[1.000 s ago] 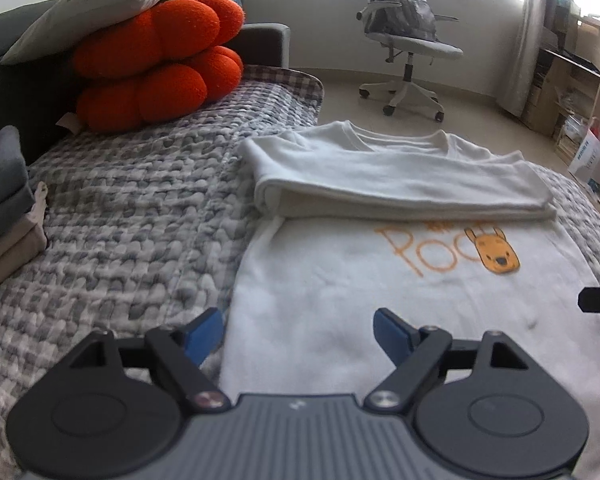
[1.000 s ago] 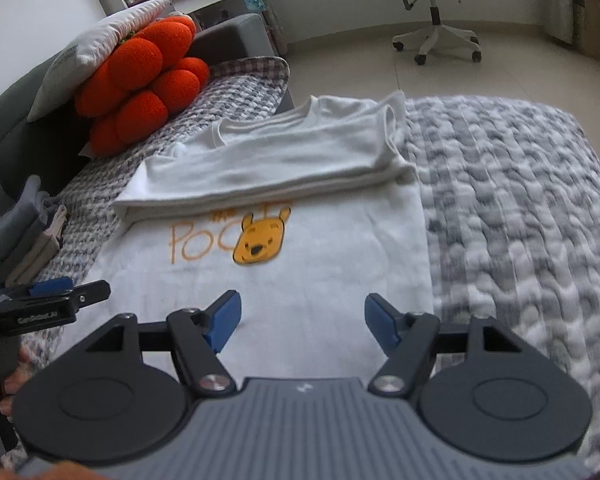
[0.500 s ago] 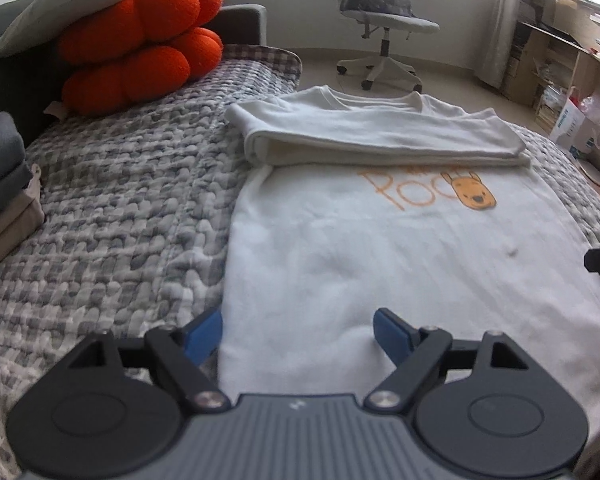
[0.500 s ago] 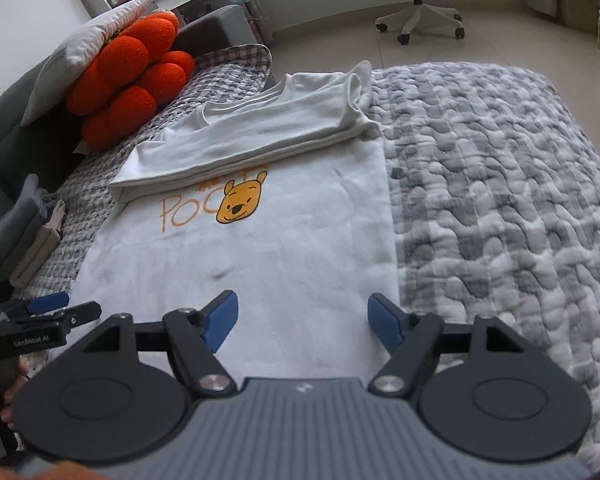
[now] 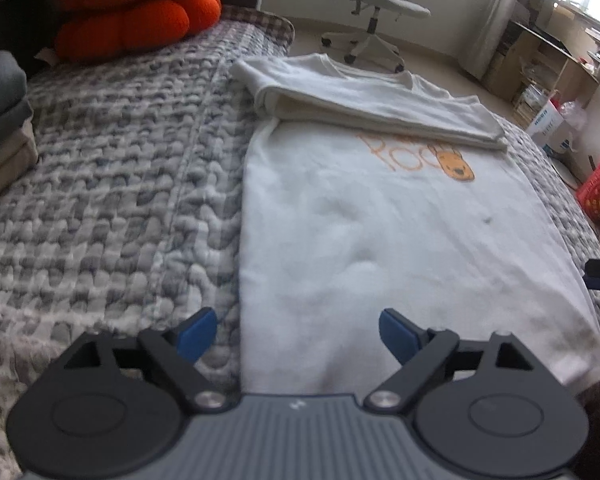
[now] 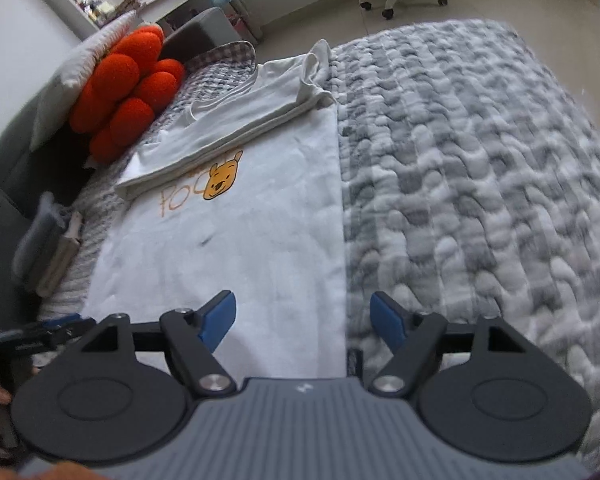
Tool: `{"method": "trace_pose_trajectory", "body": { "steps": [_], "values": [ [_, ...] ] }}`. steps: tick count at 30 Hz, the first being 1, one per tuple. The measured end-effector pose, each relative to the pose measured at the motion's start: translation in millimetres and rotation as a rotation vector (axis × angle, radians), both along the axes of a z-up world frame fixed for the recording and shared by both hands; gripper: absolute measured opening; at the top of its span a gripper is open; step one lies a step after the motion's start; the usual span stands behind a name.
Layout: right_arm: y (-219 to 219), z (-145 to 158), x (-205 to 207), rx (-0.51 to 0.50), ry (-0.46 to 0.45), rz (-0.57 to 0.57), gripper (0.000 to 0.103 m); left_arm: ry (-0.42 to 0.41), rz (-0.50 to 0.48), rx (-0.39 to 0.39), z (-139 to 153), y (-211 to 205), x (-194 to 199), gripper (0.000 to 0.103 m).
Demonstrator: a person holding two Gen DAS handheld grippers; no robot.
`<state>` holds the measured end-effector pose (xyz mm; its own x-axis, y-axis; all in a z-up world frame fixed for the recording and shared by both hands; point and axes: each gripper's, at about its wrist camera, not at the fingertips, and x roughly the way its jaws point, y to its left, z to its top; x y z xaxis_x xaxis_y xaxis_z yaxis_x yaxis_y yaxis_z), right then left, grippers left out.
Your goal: Fold clothes
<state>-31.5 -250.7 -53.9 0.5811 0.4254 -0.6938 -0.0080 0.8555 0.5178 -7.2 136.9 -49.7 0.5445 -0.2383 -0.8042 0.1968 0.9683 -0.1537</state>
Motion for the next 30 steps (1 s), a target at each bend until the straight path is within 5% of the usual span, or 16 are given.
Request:
{"method": "trace_pose_trajectory", "body": {
  "steps": [10,20,30],
  "values": [
    [-40,-5,-21,0.231,0.059,-0.037,0.077,0.094,-0.079,-0.124,-3,16,-11,0.102],
    [-57,-12,-35,0.358,0.102,-0.011,0.077,0.302,-0.078,-0.413,-24,55,-9,0.102],
    [-58,-20,-45,0.404,0.155,0.027,0.077,0.324,-0.064,-0.512,-34,64,-5,0.101]
  ]
}}
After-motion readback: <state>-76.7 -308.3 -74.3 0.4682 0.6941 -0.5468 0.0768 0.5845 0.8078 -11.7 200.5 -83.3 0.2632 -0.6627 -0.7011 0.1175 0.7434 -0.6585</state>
